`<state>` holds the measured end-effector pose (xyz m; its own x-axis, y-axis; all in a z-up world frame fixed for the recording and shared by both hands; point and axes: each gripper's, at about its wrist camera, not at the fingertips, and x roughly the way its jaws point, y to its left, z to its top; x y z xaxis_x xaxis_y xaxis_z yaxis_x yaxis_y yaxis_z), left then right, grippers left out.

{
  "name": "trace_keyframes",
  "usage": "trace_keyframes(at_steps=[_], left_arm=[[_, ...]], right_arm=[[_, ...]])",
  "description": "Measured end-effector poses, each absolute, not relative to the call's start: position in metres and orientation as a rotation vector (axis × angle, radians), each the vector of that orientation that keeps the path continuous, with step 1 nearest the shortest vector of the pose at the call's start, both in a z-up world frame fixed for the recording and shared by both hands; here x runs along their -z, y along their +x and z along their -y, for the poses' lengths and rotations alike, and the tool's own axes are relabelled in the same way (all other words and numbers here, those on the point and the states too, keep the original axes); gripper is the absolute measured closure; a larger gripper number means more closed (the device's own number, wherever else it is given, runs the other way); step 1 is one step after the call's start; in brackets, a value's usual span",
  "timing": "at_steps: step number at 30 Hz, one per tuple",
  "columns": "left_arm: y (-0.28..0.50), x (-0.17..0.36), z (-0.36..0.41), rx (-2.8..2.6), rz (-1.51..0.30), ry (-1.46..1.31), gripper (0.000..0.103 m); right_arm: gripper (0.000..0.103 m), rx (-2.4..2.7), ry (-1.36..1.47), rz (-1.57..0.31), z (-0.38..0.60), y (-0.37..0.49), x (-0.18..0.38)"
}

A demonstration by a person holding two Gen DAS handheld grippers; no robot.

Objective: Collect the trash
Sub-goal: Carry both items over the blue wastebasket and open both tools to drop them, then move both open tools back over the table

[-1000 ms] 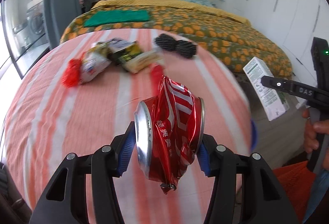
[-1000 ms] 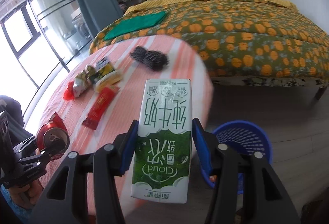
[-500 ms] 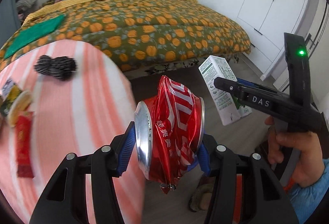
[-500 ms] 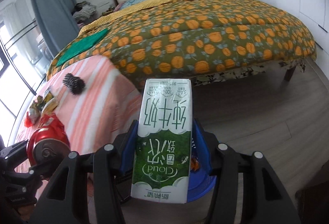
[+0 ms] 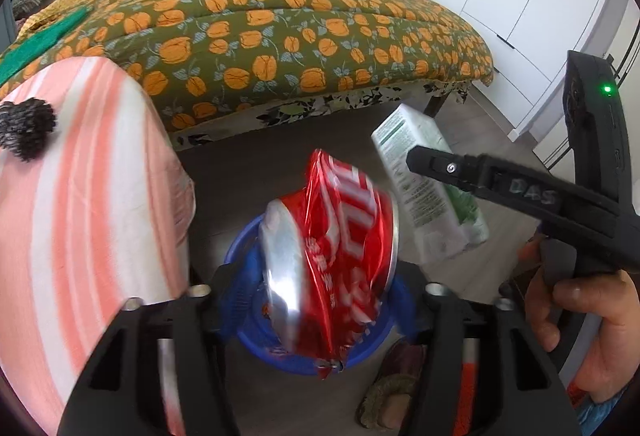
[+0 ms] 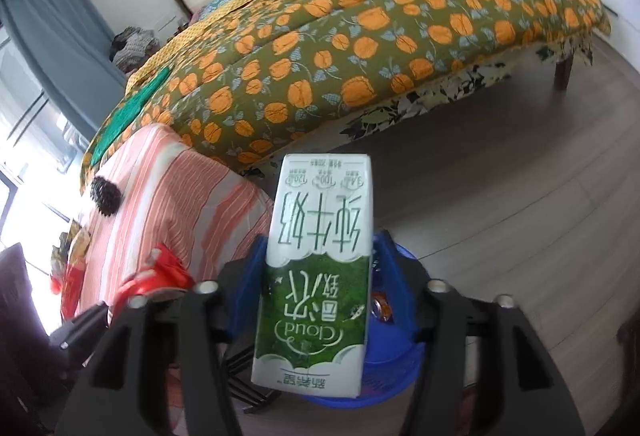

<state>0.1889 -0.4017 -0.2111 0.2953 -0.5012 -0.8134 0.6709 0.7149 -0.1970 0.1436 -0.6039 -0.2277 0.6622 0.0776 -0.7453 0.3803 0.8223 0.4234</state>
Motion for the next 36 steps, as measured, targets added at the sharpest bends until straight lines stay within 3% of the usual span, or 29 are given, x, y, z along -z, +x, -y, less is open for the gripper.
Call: trace_keyframes(at_steps=[5,13,23,36], left_arm=[[0.192,0.193,0.394,0.776,-0.949,0.137,0.020],[0.163,0.142,0.327,0.752,-0.819,0.094,0.012],[0.113,0.162,0.215,0.618,-0.856,0.138,0.012],[0.125,0.170,0.081,0.345,-0.847,0.121,0.012]], right_arm=[[0.017,0.225,0.664,-0.774,0.620,0.131,0.218],[0.012,0.246,0.511,-0.690,0.589,0.115,0.176],[0.011,0.129,0.158,-0.615,0.472,0.125,0.145],[0.011,-0.132,-0.019,-0.689,0.320,0.130,0.173]])
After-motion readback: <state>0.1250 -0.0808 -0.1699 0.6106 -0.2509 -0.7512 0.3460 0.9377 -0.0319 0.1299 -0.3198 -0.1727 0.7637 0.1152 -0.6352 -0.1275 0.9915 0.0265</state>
